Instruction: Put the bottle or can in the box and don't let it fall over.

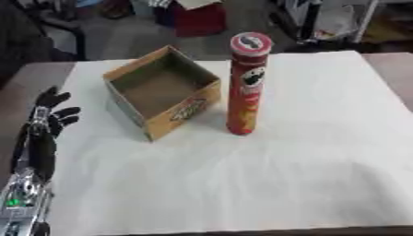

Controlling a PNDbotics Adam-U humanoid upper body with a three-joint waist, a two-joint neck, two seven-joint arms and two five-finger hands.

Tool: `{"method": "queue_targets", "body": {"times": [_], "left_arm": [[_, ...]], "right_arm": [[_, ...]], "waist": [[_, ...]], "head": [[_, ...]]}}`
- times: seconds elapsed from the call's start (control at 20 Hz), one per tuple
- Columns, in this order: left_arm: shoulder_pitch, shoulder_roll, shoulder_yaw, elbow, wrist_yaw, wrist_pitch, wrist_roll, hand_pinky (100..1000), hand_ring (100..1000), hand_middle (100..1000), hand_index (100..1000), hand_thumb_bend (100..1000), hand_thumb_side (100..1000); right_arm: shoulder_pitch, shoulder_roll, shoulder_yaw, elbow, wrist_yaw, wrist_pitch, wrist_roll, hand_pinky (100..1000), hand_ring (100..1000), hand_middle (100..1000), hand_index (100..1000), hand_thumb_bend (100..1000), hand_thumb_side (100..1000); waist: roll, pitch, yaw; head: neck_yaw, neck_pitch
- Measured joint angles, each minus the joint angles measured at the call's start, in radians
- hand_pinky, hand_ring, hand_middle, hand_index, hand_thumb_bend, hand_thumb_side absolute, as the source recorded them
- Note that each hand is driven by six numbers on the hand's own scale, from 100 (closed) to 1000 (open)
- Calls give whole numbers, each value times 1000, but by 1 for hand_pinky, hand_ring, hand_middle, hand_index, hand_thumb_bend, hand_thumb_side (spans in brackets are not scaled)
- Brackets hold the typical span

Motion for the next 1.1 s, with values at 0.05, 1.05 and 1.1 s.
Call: {"method": "queue_targets", "body": {"times": [0.05,1.05,1.1], "left_arm": [[0,0,0,0,0,0,0,793,748,834,985,232,1000],[2,0,-23,0,7,2,-28,793,747,834,984,234,1000],[2,0,-26,0,7,2,-32,793,747,834,984,234,1000]], "right_arm": [[0,0,0,0,0,0,0,964,797,766,1000,100,750],[-479,-374,135,163,32,-168,25,960,830,818,1000,100,597],[-518,-397,154,193,38,-185,36,960,832,819,1000,100,594]], "waist": [[0,0,0],[-27,-13,65],[-28,-13,70]], "head": [[0,0],[-35,-7],[-41,-8]]}}
